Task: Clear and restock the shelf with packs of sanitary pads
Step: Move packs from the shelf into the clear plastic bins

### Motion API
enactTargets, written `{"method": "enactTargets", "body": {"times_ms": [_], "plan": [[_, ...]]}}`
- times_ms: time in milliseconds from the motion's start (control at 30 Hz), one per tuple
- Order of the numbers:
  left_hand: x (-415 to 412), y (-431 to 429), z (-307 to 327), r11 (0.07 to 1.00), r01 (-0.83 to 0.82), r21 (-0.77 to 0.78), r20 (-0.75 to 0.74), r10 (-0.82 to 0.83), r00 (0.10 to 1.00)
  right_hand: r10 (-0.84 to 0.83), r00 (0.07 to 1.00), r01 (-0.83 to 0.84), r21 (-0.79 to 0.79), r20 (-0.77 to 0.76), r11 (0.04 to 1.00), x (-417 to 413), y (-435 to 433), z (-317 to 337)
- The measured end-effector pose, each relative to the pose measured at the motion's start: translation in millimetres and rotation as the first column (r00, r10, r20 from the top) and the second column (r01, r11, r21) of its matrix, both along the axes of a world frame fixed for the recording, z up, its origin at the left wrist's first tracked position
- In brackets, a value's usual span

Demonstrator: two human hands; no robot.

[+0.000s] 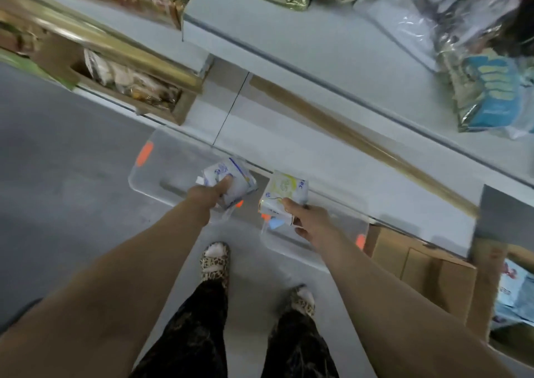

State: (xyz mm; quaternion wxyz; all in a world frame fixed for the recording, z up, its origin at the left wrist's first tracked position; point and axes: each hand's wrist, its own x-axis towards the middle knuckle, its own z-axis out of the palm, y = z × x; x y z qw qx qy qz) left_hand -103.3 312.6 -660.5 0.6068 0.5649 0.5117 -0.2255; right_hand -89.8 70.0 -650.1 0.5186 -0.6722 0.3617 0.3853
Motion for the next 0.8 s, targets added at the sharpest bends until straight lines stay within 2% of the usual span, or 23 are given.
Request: {"method": "enactTargets", "body": {"times_ms": [167, 333, 567, 800], "plan": [[8.2, 46.6, -62.4, 0.987, -0.119, 0.106, -0.053, 0.126, 0.991, 0.020, 0.999, -0.020, -0.023, -0.026, 1.000, 18.0, 54.2, -54.2], [16.5, 73.5, -127.4, 0.975, -0.206, 0.084, -0.111, 0.214, 0.970, 0.125, 0.992, -0.127, -0.075, -0.024, 0.989, 42.6, 95.9, -116.3], [26.1, 98.1, -247.8, 0.957, -0.249, 0.148, -0.164, 0.272, 0.948, 0.238, 0.970, -0.241, -0.109, -0.041, 0.964, 51.1, 142.9, -234.0], [28.5, 109.0, -348.8, 0.954, -0.243, 0.175, -0.180, 0.274, 0.945, 0.506, 0.862, -0.495, -0.268, -0.030, 0.827, 57.4, 181.2, -314.6]]}}
